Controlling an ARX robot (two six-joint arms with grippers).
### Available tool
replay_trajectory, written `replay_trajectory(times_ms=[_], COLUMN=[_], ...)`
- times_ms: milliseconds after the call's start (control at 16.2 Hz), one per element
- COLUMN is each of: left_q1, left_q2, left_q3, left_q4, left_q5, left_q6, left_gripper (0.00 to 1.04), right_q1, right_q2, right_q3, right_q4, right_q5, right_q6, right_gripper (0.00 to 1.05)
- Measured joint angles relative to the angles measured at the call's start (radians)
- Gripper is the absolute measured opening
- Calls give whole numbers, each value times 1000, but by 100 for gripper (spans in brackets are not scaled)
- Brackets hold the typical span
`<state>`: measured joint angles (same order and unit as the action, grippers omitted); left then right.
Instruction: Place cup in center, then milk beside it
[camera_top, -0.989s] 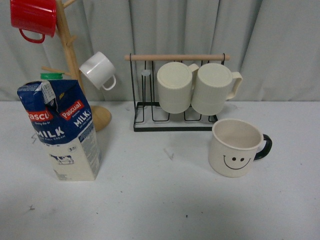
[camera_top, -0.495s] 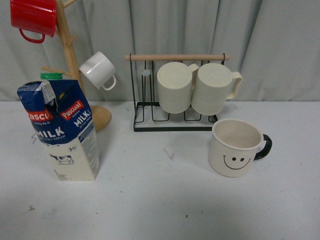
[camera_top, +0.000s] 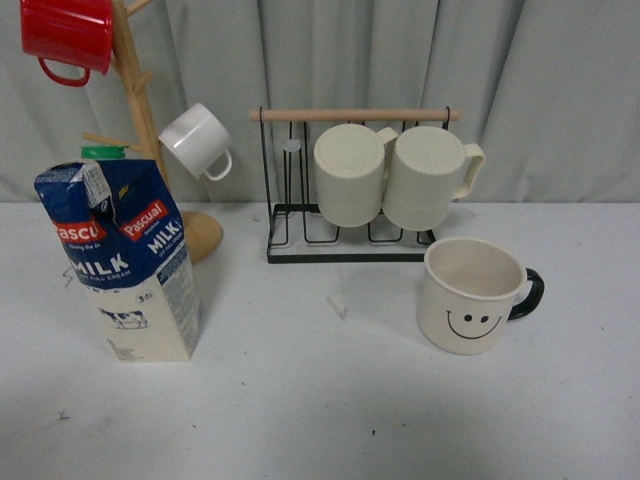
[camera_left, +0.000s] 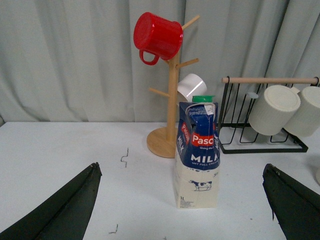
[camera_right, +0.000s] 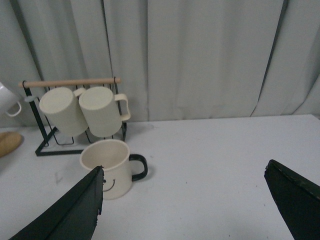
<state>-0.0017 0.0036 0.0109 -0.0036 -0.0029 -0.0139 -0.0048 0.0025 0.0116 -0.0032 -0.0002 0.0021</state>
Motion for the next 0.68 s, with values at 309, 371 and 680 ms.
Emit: replay_trajectory(times_ms=[309,371,680], left_q1=[0,0,0], left_q2=[0,0,0], left_q3=[0,0,0], left_q4=[0,0,0], left_q5=[1,2,3], left_q6=[0,0,0], left_gripper=[98,98,98], right_q1=[16,-14,-32], right_q2=[470,636,1486], right_q3=[117,169,607], right_q4=[243,379,537], right_q5=[-25,-37,-55], right_q6=[33,57,159], right_gripper=[98,98,98])
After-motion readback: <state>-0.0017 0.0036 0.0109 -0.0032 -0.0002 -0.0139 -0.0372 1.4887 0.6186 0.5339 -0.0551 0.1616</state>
